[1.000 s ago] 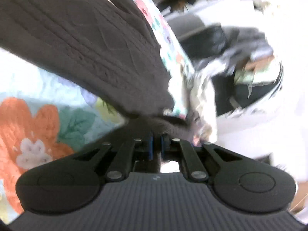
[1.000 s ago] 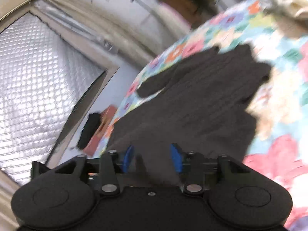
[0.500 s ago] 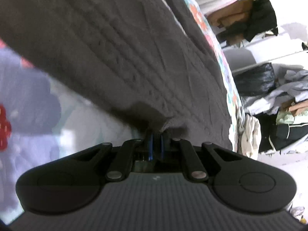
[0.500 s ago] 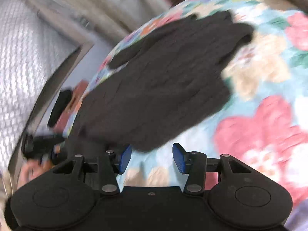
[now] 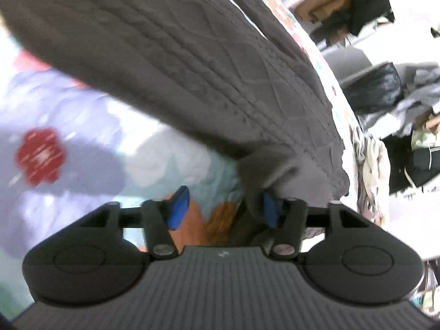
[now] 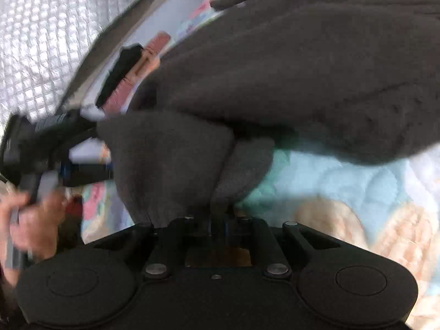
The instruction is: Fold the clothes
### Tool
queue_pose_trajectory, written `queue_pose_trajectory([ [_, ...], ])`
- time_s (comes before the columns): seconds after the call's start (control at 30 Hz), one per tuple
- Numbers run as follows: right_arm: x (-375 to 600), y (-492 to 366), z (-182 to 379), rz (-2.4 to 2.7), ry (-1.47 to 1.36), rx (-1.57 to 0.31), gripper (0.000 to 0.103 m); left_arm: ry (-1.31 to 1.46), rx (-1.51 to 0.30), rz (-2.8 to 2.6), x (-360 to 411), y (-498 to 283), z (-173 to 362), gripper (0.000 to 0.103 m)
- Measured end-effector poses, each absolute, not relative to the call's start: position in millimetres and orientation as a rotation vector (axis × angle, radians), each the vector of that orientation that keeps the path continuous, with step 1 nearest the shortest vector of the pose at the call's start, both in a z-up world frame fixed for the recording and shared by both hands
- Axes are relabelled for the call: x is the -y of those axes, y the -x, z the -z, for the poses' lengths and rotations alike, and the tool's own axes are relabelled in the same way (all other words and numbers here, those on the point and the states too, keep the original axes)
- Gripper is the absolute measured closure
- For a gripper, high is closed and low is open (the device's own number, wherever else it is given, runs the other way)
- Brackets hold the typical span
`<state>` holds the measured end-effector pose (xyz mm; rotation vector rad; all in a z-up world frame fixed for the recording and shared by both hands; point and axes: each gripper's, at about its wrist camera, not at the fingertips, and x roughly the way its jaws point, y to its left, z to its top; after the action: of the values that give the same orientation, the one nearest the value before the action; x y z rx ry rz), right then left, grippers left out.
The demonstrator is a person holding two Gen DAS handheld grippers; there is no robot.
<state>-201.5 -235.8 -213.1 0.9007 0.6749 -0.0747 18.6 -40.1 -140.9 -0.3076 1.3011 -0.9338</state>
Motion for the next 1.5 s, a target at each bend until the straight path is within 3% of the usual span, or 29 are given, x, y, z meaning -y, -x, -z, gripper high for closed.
queue_pose_trajectory([
  [0.23, 253, 226, 202, 0.064, -1.158, -0.520, 0.092, 0.406, -1.389, 1.042, 42, -10, 146, 0.035],
  [0.33, 252, 234, 203, 0.067, -1.222, -0.496, 0.092, 0.429, -1.419, 1.076, 48, -1, 145, 0.035],
  [0.6, 258, 246, 217, 0.023, -1.437, -0.414, 0.092, 0.367, -1.260, 1.208, 27, 25, 113, 0.027],
  [0.7, 257, 245, 226, -0.036, -1.562, -0.376, 0.092, 0.314, -1.176, 1.205, 19, 31, 102, 0.012],
  [0.83, 246, 239, 235, -0.090, -1.669, -0.352, 0.092, 0.250, -1.286, 1.122, 37, 30, 124, 0.011],
  [0.87, 243, 239, 237, -0.103, -1.693, -0.344, 0.092, 0.244, -1.314, 1.098, 41, 29, 131, 0.000],
  [1.0, 242, 241, 243, -0.114, -1.758, -0.296, 0.092, 0.320, -1.411, 0.997, 43, 15, 159, 0.000],
  [1.03, 242, 243, 243, -0.116, -1.767, -0.288, 0.092, 0.342, -1.441, 0.958, 41, 10, 167, 0.001],
  [1.1, 243, 246, 238, -0.092, -1.728, -0.306, 0.092, 0.349, -1.465, 0.947, 40, 7, 176, 0.017],
  [1.13, 242, 247, 235, -0.085, -1.707, -0.315, 0.092, 0.343, -1.468, 0.960, 41, 8, 178, 0.048],
  [1.17, 241, 249, 232, -0.082, -1.693, -0.320, 0.092, 0.331, -1.463, 0.972, 41, 10, 179, 0.069],
  [1.23, 239, 253, 230, -0.082, -1.674, -0.334, 0.092, 0.305, -1.407, 1.008, 41, 19, 170, 0.093],
  [1.43, 233, 263, 216, -0.030, -1.503, -0.454, 0.091, 0.316, -1.102, 1.069, 23, 34, 115, 0.094],
  [1.5, 233, 265, 206, 0.016, -1.405, -0.501, 0.083, 0.349, -1.043, 1.070, 11, 27, 99, 0.094],
])
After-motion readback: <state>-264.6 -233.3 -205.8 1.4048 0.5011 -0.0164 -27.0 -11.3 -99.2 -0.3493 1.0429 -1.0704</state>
